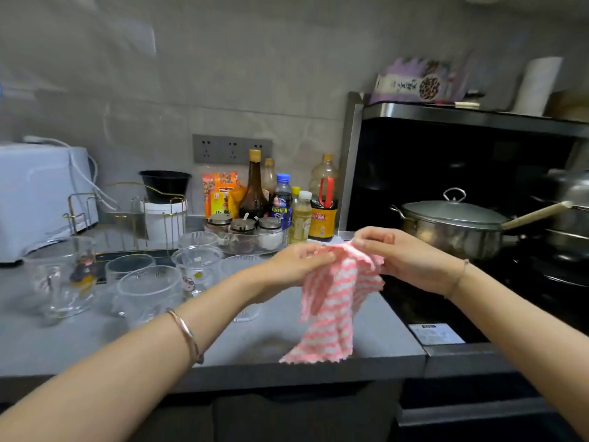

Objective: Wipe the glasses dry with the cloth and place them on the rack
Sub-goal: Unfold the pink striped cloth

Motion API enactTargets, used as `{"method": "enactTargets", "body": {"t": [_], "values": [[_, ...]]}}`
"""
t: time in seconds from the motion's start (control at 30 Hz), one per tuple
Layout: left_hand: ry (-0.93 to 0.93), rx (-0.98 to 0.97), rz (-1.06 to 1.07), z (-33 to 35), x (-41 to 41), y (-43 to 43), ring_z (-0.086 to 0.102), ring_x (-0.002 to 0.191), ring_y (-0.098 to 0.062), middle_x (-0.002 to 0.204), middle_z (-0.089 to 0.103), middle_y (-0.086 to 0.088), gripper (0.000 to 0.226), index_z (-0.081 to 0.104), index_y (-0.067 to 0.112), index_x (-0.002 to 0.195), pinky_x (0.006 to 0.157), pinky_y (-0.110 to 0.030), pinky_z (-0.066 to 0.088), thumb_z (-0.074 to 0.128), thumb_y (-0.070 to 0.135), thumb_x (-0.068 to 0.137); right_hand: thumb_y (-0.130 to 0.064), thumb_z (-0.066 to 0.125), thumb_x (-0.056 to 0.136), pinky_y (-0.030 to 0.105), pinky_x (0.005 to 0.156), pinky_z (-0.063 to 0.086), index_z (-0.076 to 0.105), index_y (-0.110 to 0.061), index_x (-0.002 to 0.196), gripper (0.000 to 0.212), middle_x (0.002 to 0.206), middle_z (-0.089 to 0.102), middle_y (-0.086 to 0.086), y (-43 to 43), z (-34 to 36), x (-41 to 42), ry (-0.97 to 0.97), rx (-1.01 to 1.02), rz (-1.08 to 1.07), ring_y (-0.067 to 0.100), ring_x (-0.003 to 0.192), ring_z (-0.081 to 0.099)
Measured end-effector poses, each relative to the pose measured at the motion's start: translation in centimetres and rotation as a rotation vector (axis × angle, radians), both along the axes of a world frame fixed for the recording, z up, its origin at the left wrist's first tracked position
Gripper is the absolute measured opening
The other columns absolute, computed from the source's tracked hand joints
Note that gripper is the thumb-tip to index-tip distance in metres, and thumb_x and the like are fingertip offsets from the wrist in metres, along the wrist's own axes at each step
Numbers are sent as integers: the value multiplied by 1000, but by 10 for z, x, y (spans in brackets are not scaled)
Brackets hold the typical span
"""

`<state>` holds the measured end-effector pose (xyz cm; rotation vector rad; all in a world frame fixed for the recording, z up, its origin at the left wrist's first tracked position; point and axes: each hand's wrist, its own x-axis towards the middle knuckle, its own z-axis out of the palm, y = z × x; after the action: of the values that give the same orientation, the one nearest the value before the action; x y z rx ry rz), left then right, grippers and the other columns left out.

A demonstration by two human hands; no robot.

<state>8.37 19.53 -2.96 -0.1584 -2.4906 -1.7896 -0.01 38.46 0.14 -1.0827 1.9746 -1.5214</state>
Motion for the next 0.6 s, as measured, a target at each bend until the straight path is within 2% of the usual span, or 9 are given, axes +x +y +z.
{"method": "enactTargets", "body": {"t": [0.07,0.13,0.17,0.3,0.43,0.5,0.6], "values": [[14,-17,69,2,9,0,63,90,-10,102,69,3,21,64,22,109,79,-22,50,56,36,96,-26,61,81,19,60,49,59,-13,92,17,68,63,-5,3,-3,9,-68,-48,3,8,63,59],[22,-52,113,5,17,-1,63,96,-10,104,68,7,18,66,30,106,85,-26,49,57,41,94,-26,62,82,22,62,50,59,-14,97,19,76,66,-1,7,-7,17,-113,-72,9,10,67,62],[26,-56,124,6,21,0,63,94,-9,101,69,8,19,67,31,105,84,-26,50,57,42,94,-27,62,83,24,65,50,60,-14,100,21,81,66,1,8,-9,20,-123,-70,13,12,71,63],[53,-99,177,10,29,6,65,76,-3,90,71,6,27,70,22,107,60,-11,48,61,43,91,-32,63,83,29,73,55,58,-7,114,40,96,70,0,9,-16,33,-38,16,-3,16,85,68],[15,-63,173,15,26,8,66,70,-10,87,73,-2,27,73,15,101,64,-19,51,67,39,88,-33,72,76,36,83,56,53,-8,115,50,100,73,6,1,-18,43,93,69,-61,25,92,70],[-10,-59,153,17,24,7,65,70,-14,83,72,-3,24,73,15,95,65,-24,51,69,38,87,-28,75,77,38,82,58,53,-7,109,44,101,73,9,-4,-21,43,140,48,-108,27,92,71],[-23,-89,104,21,19,1,65,63,-8,74,72,4,17,73,21,83,58,-17,51,70,37,86,-22,70,84,36,78,56,57,-6,98,25,94,72,11,-7,-22,39,174,-32,-163,26,83,70]]}}
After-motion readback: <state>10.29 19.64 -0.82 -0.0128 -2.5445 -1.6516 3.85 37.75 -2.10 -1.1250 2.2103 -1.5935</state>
